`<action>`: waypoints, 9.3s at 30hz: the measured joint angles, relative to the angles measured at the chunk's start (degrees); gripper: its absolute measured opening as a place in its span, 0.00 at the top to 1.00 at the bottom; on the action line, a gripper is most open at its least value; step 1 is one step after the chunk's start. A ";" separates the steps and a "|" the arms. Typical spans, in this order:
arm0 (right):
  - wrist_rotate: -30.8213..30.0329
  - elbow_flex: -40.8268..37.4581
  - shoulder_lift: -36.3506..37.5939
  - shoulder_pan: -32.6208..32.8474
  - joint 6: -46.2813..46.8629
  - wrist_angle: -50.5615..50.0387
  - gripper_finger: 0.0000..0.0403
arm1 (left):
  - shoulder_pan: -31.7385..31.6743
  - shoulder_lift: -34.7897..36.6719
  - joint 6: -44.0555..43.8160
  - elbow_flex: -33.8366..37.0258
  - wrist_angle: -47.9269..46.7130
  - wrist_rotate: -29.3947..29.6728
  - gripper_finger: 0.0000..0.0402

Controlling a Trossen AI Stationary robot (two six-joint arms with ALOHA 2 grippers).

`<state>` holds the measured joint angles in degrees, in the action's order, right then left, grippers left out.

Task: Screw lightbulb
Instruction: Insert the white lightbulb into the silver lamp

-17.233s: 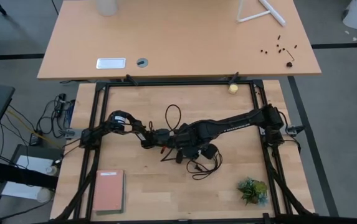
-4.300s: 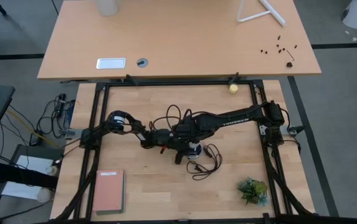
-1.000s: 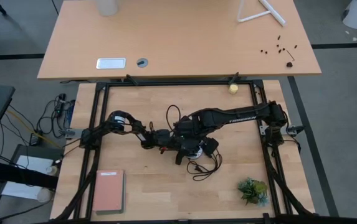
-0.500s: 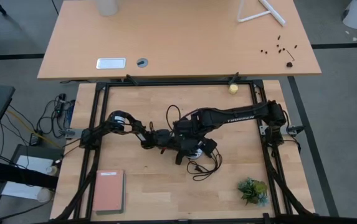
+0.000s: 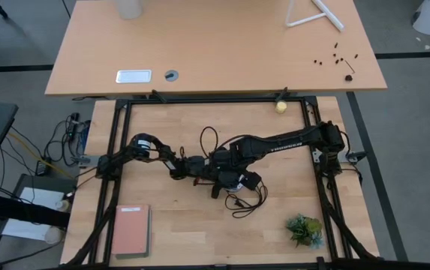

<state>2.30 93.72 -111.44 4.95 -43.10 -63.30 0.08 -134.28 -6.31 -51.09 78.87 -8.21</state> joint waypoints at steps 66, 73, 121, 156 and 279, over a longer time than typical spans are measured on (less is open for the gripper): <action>2.18 -1.97 -0.02 0.29 68.16 6.59 0.36 | 0.07 0.02 0.22 0.00 -0.42 -0.33 0.53; 1.50 -1.98 -0.02 0.26 80.52 6.72 0.33 | 0.07 0.02 0.11 0.00 -0.42 -0.24 0.53; -2.42 1.52 -0.37 -1.13 106.42 3.43 0.12 | -0.11 0.02 -0.83 0.00 -0.33 -1.25 0.53; 6.59 1.74 0.48 -4.75 62.34 2.81 0.10 | -0.08 0.02 0.07 -0.02 -0.46 -0.72 0.53; -3.59 -4.86 0.22 0.72 99.17 8.14 0.35 | -0.04 0.03 0.16 0.00 -0.72 -0.48 0.53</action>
<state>-1.29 88.86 -111.22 5.67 56.07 -55.16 0.04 -134.25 -6.15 -51.09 78.15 -8.69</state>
